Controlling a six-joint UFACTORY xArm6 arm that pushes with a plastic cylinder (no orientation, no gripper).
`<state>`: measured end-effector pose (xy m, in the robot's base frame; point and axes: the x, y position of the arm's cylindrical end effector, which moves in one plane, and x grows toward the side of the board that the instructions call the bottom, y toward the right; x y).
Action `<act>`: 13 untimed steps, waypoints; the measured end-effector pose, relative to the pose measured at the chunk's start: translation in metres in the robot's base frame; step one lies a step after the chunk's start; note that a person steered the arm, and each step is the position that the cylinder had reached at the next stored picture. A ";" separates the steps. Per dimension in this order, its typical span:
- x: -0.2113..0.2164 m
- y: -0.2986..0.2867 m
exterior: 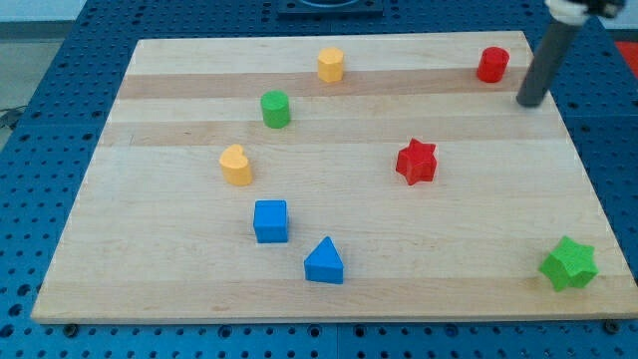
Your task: Put the red circle diagonally to yellow hexagon
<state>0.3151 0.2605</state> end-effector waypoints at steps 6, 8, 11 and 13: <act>-0.063 -0.061; -0.060 -0.060; -0.028 -0.047; -0.026 -0.081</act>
<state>0.2888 0.1791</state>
